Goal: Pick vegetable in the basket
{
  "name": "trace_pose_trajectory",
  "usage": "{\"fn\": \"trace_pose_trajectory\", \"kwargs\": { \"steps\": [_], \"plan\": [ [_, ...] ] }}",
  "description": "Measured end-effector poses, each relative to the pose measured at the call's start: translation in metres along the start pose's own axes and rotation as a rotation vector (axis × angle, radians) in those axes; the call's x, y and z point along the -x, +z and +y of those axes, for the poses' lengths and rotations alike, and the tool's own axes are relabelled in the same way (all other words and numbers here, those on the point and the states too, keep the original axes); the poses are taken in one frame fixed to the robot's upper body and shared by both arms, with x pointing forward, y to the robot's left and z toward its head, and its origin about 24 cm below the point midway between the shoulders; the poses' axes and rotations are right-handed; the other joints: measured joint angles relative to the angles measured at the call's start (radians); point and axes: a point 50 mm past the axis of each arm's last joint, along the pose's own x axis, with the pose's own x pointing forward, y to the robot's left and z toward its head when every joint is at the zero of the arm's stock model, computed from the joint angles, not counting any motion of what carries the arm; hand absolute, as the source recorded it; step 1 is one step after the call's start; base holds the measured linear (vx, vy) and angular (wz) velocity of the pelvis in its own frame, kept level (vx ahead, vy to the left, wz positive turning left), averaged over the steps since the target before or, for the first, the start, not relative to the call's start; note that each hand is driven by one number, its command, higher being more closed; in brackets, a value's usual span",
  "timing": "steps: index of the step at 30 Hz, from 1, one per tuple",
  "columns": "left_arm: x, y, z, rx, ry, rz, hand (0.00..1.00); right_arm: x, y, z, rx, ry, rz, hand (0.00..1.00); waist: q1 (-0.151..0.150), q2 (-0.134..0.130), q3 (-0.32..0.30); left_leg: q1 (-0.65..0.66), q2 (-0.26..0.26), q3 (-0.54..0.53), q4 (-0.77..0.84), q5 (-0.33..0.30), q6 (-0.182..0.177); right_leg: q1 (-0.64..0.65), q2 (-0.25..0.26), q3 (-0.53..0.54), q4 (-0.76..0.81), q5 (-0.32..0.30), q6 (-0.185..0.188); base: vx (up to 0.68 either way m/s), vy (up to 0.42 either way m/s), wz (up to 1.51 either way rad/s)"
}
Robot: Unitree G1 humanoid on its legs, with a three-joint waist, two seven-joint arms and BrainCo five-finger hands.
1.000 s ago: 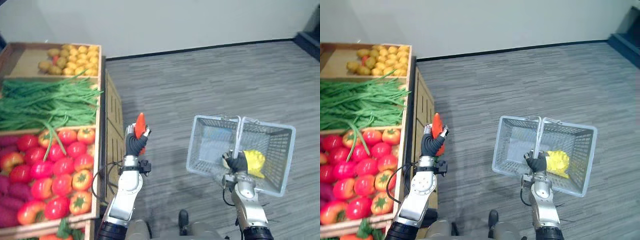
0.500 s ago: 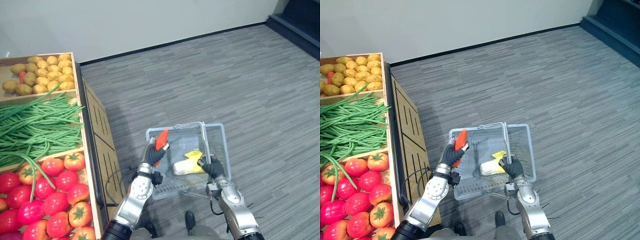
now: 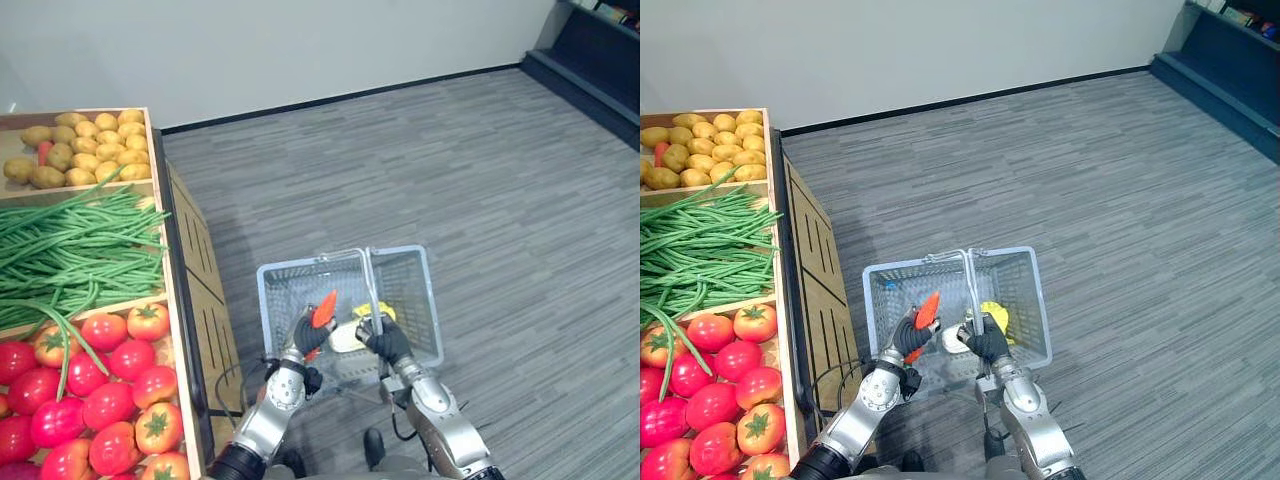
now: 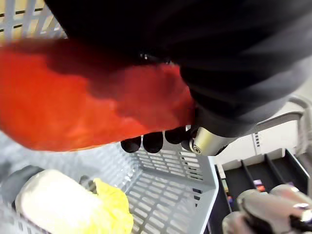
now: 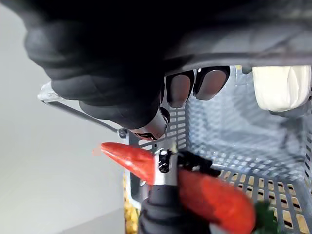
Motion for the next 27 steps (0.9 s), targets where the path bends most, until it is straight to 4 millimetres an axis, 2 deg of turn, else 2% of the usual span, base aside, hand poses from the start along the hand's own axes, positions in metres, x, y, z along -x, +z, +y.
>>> {"fn": "trace_pose_trajectory", "kwargs": {
  "steps": [5,9,13,21,24,27],
  "plan": [
    [0.0,0.0,0.0,0.015,0.002,0.003,0.0,-0.003,0.006,0.013,-0.012,0.075,-0.021,1.0,0.0,0.0,0.0,0.006,0.0,-0.016,-0.032,0.024,-0.005,-0.002,0.004,-0.013,0.0,0.0,0.0,-0.03,-0.03,0.08],
    [0.0,0.0,0.0,0.03,0.004,0.007,0.0,-0.003,0.006,0.012,0.004,0.072,-0.022,1.0,0.001,0.0,-0.001,0.011,-0.002,-0.017,-0.04,0.028,-0.005,0.0,0.003,-0.014,0.0,0.001,0.001,0.0,-0.004,0.01],
    [0.0,0.0,0.001,0.034,0.009,0.007,0.0,-0.004,0.007,0.007,0.114,0.038,-0.028,1.0,0.001,0.0,-0.001,0.011,-0.004,-0.022,-0.04,0.029,-0.003,0.002,0.001,-0.018,0.0,0.002,0.004,-0.01,0.0,0.04],
    [0.018,0.006,0.015,0.128,0.086,-0.032,0.0,0.002,0.018,-0.041,0.286,-0.228,-0.056,1.0,0.006,0.002,-0.002,0.009,-0.005,-0.048,-0.042,0.037,-0.003,0.013,-0.001,-0.042,-0.001,0.0,0.006,-0.03,-0.013,0.1],
    [0.025,0.007,0.028,0.194,0.131,-0.047,0.0,0.006,0.022,-0.058,0.29,-0.308,-0.062,1.0,0.005,0.005,-0.005,0.014,-0.009,-0.058,-0.051,0.044,-0.002,0.018,0.001,-0.055,-0.001,-0.007,0.017,-0.04,-0.027,0.11],
    [0.037,0.004,0.05,0.322,0.209,-0.051,0.0,0.015,0.027,-0.083,0.292,-0.416,-0.066,1.0,0.01,0.016,-0.011,0.021,-0.013,-0.072,-0.078,0.058,0.001,0.019,0.001,-0.069,-0.001,-0.007,0.017,-0.01,-0.012,0.12]
  ]
}}
